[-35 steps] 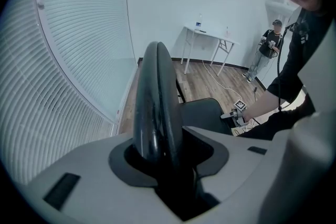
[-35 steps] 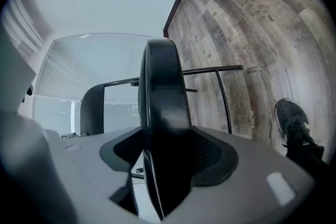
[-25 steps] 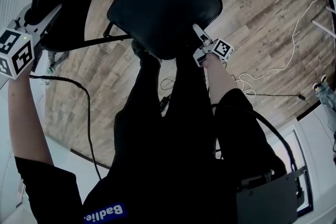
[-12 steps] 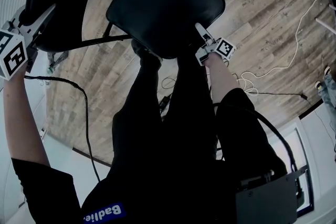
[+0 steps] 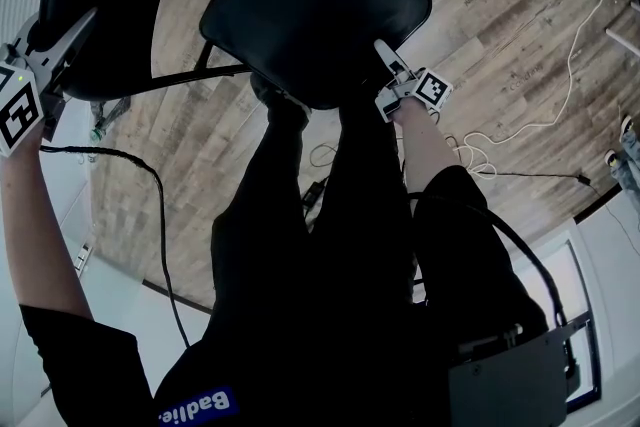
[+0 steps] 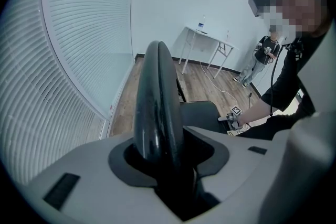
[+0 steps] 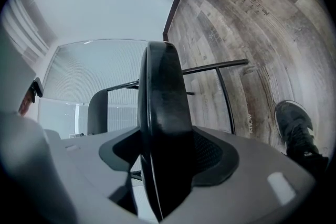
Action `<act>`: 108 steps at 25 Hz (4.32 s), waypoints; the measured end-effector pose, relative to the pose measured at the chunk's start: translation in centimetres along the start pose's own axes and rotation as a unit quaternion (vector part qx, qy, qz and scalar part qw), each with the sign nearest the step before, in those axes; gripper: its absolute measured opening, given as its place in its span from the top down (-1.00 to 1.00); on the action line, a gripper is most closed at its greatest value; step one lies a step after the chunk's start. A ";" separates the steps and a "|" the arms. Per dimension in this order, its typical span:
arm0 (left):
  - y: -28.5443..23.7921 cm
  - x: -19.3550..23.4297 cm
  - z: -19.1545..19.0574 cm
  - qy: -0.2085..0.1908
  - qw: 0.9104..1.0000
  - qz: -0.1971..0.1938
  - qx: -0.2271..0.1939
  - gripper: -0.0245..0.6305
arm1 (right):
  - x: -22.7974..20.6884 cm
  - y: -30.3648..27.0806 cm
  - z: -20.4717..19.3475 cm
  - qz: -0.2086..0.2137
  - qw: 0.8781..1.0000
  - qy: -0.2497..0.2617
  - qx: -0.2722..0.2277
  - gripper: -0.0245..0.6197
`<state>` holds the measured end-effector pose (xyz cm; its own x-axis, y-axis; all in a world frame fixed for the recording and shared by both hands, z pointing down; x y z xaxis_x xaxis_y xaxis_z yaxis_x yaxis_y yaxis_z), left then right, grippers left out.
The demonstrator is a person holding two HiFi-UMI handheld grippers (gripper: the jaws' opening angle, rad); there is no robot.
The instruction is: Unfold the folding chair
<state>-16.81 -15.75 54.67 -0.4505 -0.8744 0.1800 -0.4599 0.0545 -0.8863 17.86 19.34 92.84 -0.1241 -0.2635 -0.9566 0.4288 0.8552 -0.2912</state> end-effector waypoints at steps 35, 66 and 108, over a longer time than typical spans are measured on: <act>8.7 -2.5 0.9 -0.007 0.996 0.072 -0.060 0.28 | 17.4 5.1 -0.3 -0.054 0.996 0.054 0.053 0.03; 17.3 -24.7 3.2 0.040 0.965 -0.031 -0.256 0.29 | 54.7 3.2 -6.4 0.148 0.896 0.363 0.209 0.19; 33.1 -28.2 4.5 0.023 0.868 0.001 -0.497 0.91 | 77.1 4.8 -15.3 0.263 0.701 0.654 0.111 0.92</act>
<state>-15.89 8.53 18.32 -0.4716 -0.8547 0.2169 -0.8814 0.4646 -0.0858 -3.35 9.96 17.60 -0.5478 0.8209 -0.1615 0.8339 0.5512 -0.0267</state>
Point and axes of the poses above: the fingertips, and each gripper's own axes: y backward along the fingers, x to its left, z out of its top, the point moved 6 cm from there along y, backward along the fingers, and after that the axes turned 1 degree about -z, right-handed, at the moved point
